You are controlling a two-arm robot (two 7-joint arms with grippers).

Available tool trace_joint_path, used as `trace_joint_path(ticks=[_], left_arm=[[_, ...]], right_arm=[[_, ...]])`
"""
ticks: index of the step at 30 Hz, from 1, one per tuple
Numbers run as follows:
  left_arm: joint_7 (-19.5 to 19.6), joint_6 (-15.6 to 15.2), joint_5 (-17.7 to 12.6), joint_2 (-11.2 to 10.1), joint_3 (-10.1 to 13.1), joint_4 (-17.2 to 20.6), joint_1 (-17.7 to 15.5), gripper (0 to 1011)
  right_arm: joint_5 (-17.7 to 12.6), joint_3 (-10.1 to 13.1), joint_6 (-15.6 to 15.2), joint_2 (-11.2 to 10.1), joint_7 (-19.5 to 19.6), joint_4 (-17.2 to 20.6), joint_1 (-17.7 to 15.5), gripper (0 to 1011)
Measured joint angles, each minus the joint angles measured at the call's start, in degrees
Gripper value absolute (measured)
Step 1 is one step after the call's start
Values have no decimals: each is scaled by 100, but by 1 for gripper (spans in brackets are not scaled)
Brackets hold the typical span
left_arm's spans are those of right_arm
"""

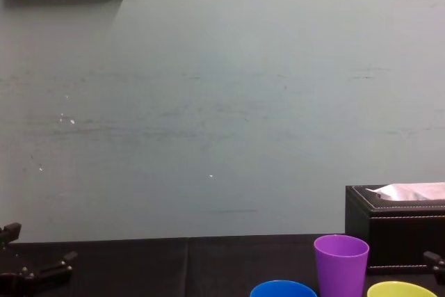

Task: Stack the three plastic cups sequentially using one hand.

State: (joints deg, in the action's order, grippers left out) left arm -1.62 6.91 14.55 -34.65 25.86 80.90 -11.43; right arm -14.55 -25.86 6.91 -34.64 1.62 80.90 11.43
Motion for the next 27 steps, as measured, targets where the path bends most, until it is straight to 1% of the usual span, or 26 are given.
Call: trace_joint_path(ticks=[27], left_arm=[[0, 0, 0, 0, 0, 0, 0, 1000]], right_arm=[[0, 0, 0, 0, 0, 0, 0, 1002]])
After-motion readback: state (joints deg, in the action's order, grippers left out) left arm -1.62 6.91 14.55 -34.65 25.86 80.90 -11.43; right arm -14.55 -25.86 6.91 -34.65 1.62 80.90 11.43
